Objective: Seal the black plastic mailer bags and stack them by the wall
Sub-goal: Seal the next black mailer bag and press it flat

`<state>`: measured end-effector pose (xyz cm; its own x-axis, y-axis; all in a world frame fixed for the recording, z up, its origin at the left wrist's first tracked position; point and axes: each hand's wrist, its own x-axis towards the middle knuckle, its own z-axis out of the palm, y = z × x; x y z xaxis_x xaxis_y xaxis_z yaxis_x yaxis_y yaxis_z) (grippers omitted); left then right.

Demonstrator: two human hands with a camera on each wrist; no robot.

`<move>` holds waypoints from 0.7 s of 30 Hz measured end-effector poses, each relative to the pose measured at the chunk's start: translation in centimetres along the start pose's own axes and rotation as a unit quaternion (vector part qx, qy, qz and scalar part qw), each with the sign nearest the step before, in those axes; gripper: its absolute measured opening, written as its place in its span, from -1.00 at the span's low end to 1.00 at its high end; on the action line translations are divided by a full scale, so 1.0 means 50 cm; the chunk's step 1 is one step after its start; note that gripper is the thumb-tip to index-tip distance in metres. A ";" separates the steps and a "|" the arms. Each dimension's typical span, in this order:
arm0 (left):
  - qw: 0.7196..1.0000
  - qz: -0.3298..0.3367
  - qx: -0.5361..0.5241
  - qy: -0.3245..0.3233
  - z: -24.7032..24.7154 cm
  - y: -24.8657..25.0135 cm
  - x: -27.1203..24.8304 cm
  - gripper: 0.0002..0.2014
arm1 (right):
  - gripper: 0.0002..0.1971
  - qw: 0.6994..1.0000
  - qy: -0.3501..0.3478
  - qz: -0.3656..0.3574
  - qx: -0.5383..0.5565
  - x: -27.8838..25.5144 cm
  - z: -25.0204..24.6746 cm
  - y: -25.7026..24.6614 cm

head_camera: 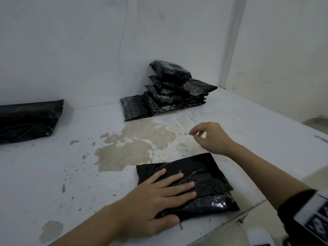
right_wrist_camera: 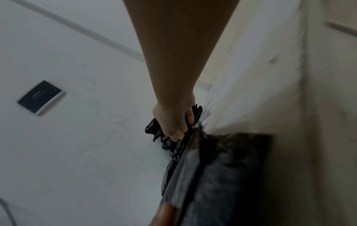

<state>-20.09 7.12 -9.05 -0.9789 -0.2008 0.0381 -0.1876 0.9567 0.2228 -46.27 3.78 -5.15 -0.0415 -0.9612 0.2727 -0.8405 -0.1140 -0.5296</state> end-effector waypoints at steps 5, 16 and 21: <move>0.999 0.030 0.036 0.009 0.002 -0.042 -0.022 -0.49 | -0.69 0.993 -0.076 -0.040 -0.081 0.150 0.022 -0.011; 0.974 -0.097 0.204 0.008 0.041 -0.116 -0.048 -0.49 | -0.35 0.944 -0.237 -0.090 -0.214 0.350 0.096 0.007; 0.983 -0.009 0.161 0.087 0.024 -0.095 -0.066 -0.54 | -0.38 0.912 -0.271 -0.127 -0.280 0.358 0.111 0.010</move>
<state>-16.07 3.47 -11.42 -0.9518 -0.2250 0.2083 -0.2484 0.9641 -0.0939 -44.43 -14.85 -4.98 0.3387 -0.9221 -0.1874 -0.9363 -0.3499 0.0294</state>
